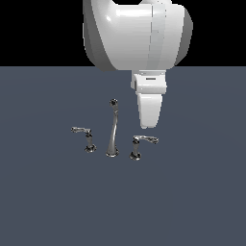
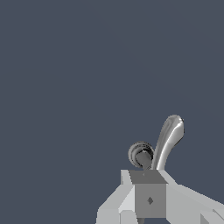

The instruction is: Turn on the faucet by rotating a designated handle.

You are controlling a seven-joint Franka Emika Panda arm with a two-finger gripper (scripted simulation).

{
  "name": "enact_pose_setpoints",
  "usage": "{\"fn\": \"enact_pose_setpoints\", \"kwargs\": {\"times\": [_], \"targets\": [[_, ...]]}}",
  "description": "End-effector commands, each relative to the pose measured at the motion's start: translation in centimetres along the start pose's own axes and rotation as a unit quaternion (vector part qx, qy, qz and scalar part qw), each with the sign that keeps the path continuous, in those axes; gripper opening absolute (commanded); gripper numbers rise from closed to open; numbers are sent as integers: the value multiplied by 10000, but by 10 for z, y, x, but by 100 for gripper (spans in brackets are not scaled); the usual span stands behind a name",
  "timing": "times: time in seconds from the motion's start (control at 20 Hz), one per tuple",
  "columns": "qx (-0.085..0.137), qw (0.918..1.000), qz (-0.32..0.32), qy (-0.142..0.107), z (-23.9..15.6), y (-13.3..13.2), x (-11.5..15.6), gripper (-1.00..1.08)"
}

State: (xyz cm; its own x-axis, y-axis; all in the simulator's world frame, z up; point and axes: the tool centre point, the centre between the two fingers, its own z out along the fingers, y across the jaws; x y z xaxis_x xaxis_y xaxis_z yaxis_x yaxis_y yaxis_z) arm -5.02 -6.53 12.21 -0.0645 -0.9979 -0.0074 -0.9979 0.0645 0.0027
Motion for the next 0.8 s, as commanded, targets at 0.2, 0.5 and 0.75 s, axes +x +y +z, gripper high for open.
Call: {"fn": "enact_pose_setpoints", "kwargs": {"times": [0.2,0.5,0.75], "targets": [[12,9982,594,31,24,-8,19,-100],[16,9961,876,40,35,-10,28,-100],[17,9958,911,40,36,-11,30,-100]]}}
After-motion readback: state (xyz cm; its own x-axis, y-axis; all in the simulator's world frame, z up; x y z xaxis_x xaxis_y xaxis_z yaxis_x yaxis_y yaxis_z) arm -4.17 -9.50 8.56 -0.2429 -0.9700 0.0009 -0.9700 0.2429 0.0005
